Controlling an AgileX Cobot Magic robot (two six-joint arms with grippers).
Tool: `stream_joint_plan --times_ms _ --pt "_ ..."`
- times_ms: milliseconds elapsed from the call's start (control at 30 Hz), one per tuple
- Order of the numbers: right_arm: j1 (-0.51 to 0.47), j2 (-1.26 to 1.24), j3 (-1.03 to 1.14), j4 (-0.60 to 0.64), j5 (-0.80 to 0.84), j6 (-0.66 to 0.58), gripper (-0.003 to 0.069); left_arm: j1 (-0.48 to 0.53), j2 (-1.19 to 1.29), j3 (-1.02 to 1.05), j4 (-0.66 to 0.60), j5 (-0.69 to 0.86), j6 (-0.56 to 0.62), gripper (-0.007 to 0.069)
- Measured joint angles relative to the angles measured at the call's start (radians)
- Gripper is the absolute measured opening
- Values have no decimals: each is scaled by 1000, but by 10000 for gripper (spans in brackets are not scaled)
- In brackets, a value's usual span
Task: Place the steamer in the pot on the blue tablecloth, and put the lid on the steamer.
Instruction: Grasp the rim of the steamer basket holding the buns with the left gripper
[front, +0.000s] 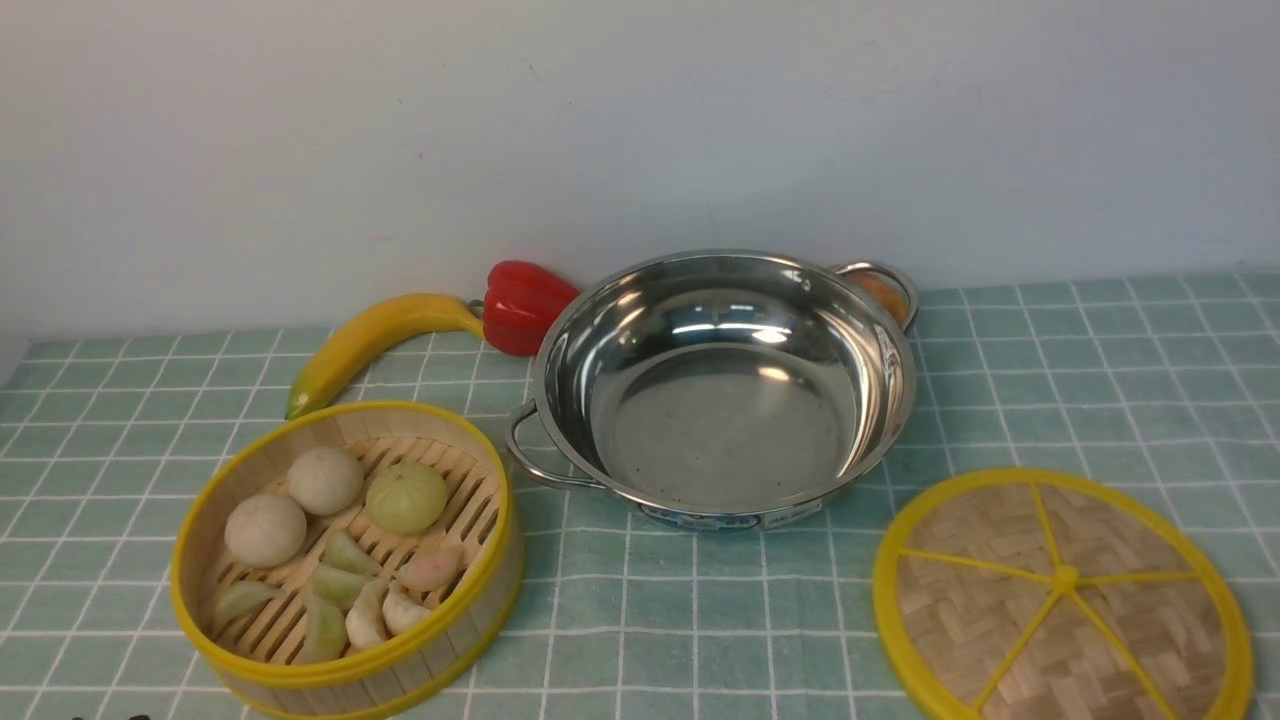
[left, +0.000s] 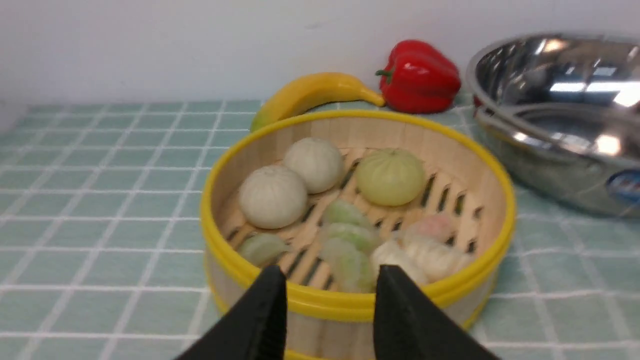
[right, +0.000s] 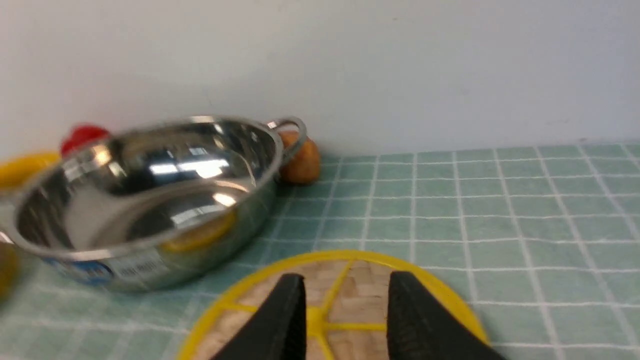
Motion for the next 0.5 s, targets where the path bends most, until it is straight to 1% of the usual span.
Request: stream_joint_plan --times_ms 33,67,100,133,167,200,233,267,333,367,467,500 --pt "0 0 0 62 -14 28 249 0 0 0 -73 -1 -28 243" --pt "0 0 0 121 -23 64 249 0 0 0 -177 -4 -57 243" --pt "0 0 0 177 -29 85 249 0 0 0 -237 -4 -71 243" --pt "0 0 0 187 -29 94 249 0 0 0 -253 -6 -74 243" --pt "0 -1 0 267 -34 121 249 0 0 0 -374 -6 -95 243" --pt "0 -1 0 298 -36 132 249 0 0 0 -447 -6 -102 243" --pt "0 -1 0 303 -36 134 249 0 0 0 -475 -7 -105 243" --pt "0 -1 0 328 -39 139 249 0 0 0 -567 -9 -107 243" --pt "0 -1 0 345 -49 146 249 0 0 0 -670 -11 -109 243" --pt "0 -1 0 350 -57 150 249 0 0 0 -707 -15 -109 243" --pt "0 -1 0 358 -84 155 249 0 0 0 -762 -29 -109 243" --pt "0 -1 0 358 -85 157 249 0 0 0 -763 -30 -109 243"
